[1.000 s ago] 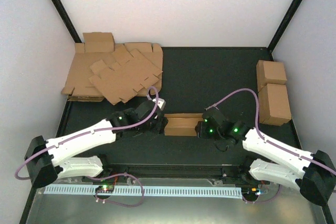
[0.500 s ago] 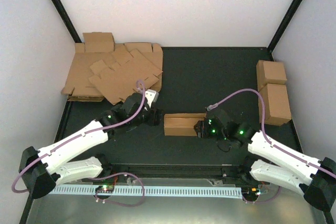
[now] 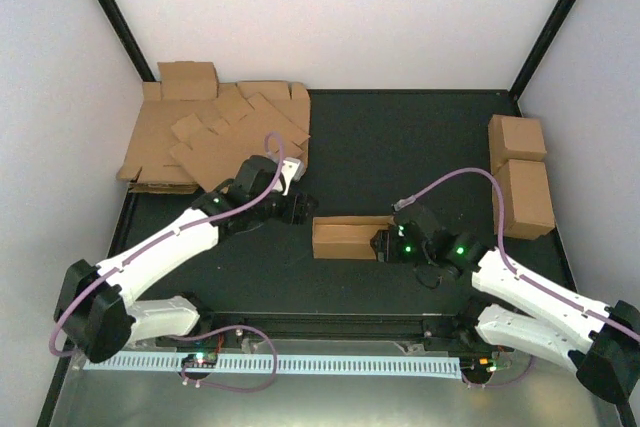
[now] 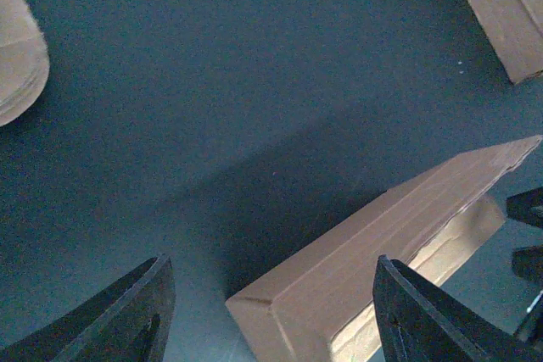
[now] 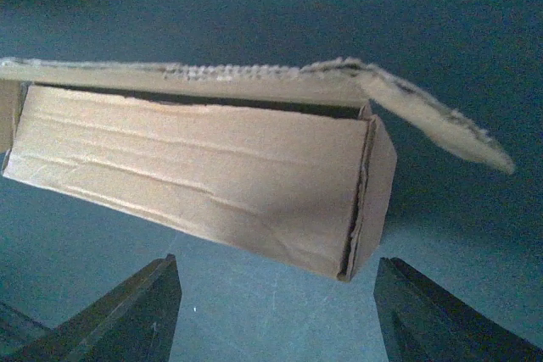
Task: Fold the paper box
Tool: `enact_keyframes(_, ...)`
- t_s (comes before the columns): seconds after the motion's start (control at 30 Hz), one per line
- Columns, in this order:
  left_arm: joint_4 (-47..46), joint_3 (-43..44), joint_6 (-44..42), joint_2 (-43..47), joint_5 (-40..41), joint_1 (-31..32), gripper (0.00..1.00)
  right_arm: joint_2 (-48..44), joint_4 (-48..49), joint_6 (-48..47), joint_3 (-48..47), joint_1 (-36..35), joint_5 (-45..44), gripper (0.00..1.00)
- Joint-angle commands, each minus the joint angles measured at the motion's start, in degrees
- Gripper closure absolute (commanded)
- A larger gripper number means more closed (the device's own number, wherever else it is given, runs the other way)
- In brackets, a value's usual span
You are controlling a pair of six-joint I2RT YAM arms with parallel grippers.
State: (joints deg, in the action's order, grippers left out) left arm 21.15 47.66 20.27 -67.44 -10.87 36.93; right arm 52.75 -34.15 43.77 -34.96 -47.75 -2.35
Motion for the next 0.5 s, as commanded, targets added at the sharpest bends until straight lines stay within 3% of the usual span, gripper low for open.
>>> enact_keyframes(0.0, 1.3, 5.1, -2.0, -2.5, -5.9, -0.8, 0.34, -0.9, 1.3, -0.3, 0.1, 1.3, 0.1, 0.34)
enact_keyframes(0.47, 0.2, 4.8, -2.8, -4.8, -7.1, -0.8, 0.35, -1.7, 1.5, -1.5, 0.7, 3.9, 2.3, 0.34)
